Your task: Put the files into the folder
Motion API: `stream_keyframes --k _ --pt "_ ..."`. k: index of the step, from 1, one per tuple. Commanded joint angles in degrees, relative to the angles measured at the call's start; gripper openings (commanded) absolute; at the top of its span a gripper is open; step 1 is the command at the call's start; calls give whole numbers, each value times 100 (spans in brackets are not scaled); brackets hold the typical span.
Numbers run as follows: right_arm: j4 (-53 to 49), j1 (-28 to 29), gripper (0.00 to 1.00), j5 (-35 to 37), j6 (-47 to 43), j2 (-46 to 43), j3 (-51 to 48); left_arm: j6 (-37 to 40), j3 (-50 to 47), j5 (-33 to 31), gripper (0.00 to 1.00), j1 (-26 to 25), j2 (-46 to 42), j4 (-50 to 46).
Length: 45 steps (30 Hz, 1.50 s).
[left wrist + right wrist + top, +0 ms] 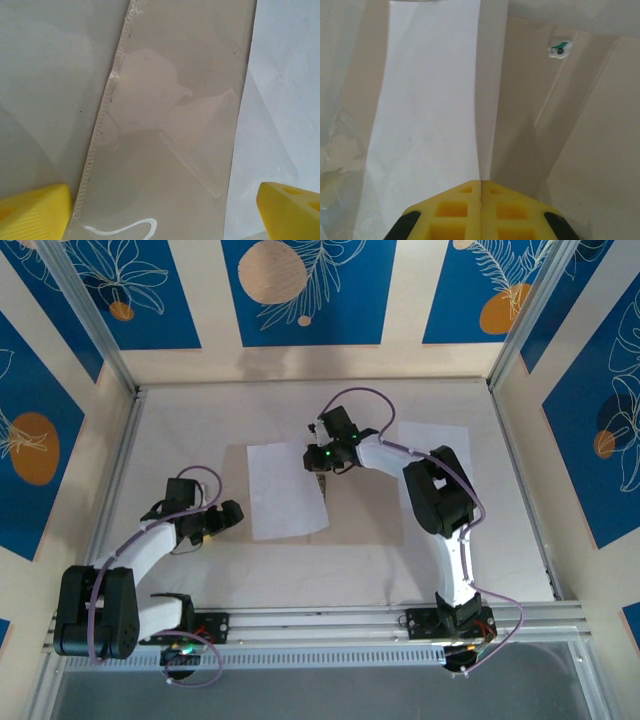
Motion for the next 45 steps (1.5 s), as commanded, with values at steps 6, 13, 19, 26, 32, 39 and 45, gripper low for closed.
stream_keyframes --k 6,13,19,26,32,39,45 --pt "725 6 2 79 549 -350 -451 88 14 108 95 92 79 24" --pt "947 -17 1 86 720 -196 -403 96 13 100 95 92 80 24" --pt "1046 -119 1 51 761 -130 -364 100 22 117 95 92 92 24" --pt "1115 -120 1 -114 866 -75 -353 104 37 116 95 92 132 34" --pt "1372 -93 1 -208 1128 -177 -601 106 35 112 95 92 140 34" --pt "1784 -43 1 -270 1540 -204 -824 105 31 111 95 98 128 19" --pt "1950 55 1 -200 1747 -153 -862 104 31 103 95 92 123 24"
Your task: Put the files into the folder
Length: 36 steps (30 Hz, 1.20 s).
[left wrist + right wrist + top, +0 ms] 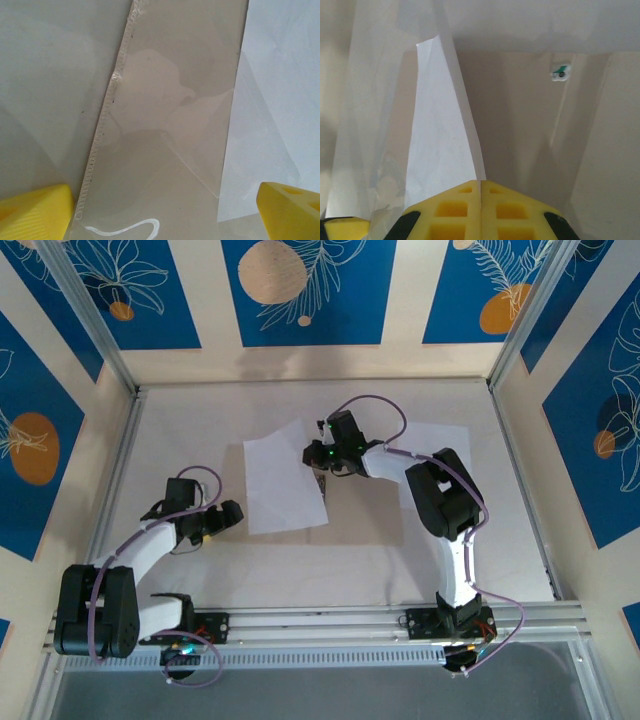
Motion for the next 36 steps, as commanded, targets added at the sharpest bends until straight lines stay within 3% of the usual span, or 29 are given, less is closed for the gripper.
stream_keyframes --k 1,23,36 --pt "255 89 1 -51 231 25 -86 103 30 98 95 76 94 10" --pt "276 171 1 -104 445 243 93 93 22 66 95 76 62 -5" --pt "-462 -126 24 -1404 -224 969 1013 93 30 47 95 81 82 -18"
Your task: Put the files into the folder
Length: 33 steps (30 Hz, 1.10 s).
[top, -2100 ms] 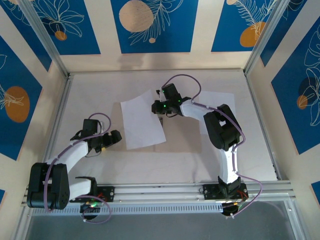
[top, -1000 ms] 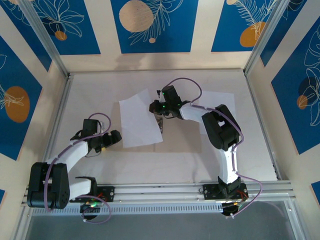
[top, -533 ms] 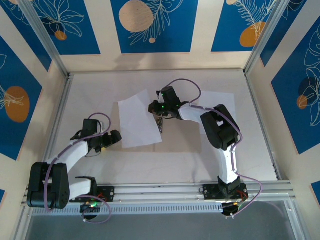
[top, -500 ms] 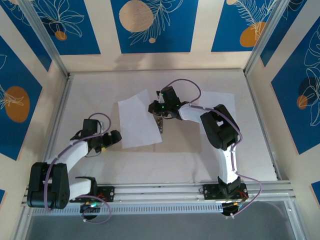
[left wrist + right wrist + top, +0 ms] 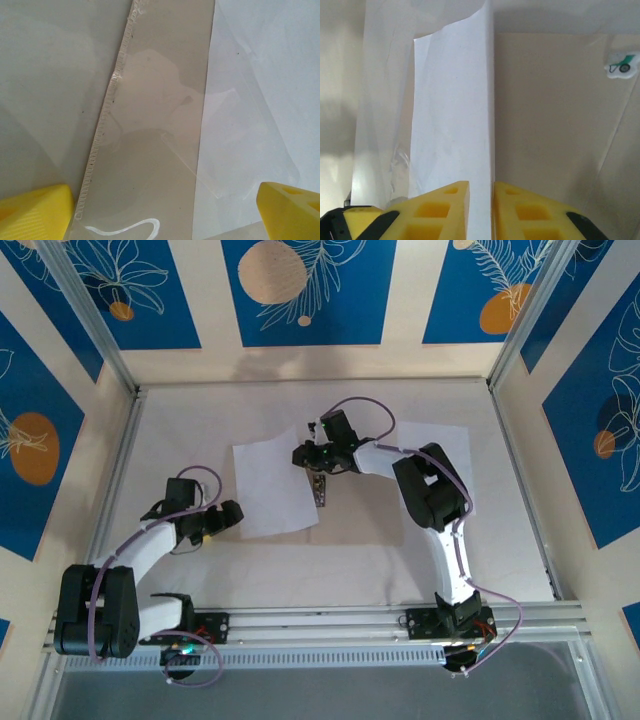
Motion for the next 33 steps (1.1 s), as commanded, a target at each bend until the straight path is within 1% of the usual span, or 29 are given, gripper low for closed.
stream_keyframes --k 1,7,13,17,20,26,30,33 --pt "-421 -64 25 -585 -334 226 380 93 23 49 95 77 87 -16" --pt "-794 -117 28 -948 -599 567 915 85 57 16 95 77 134 -31" --pt "-1325 -84 29 -1200 -927 931 1520 84 62 -21 95 81 152 -54" --pt "-1669 -25 29 -1234 -1123 1148 1860 91 72 -40 95 76 185 -51" --pt "-2127 50 29 -1134 -1350 1355 2246 84 72 -41 95 79 196 -62" --pt "-2529 123 30 -990 -1535 1631 2722 94 84 -47 95 76 191 -66" --pt "-2514 147 26 -972 -1581 1588 2747 103 84 -48 95 76 203 -71" --pt "-2451 140 18 -942 -1591 1426 2645 100 93 -49 95 76 217 -70"
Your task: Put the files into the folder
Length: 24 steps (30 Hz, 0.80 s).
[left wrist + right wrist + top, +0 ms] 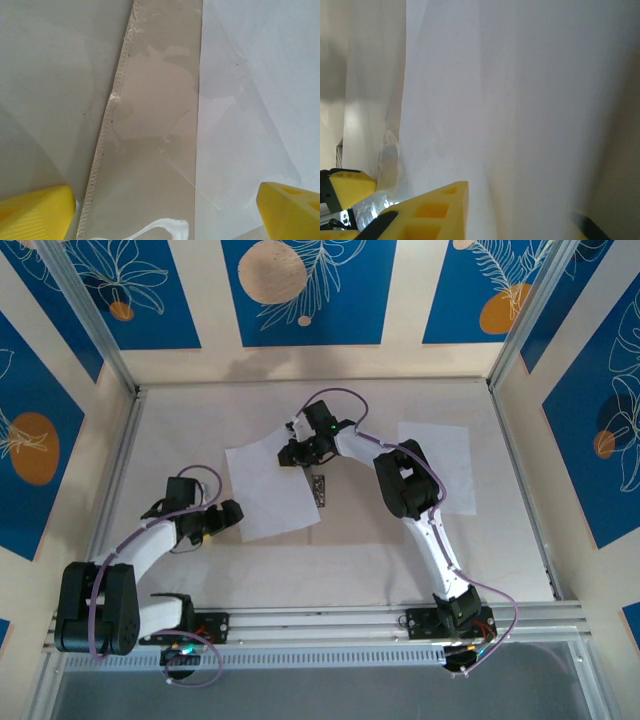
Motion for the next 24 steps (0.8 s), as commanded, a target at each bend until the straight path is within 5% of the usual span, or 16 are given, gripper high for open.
stream_keyframes --k 1,12,24 --pt "-93 17 16 -28 -124 -196 -31 105 31 -26 95 80 133 -37" --pt "1082 -181 2 217 407 -1129 -1361 105 27 -17 95 85 115 -31" --pt "2048 -176 1 649 961 -1555 -2333 114 7 45 95 86 93 -17"
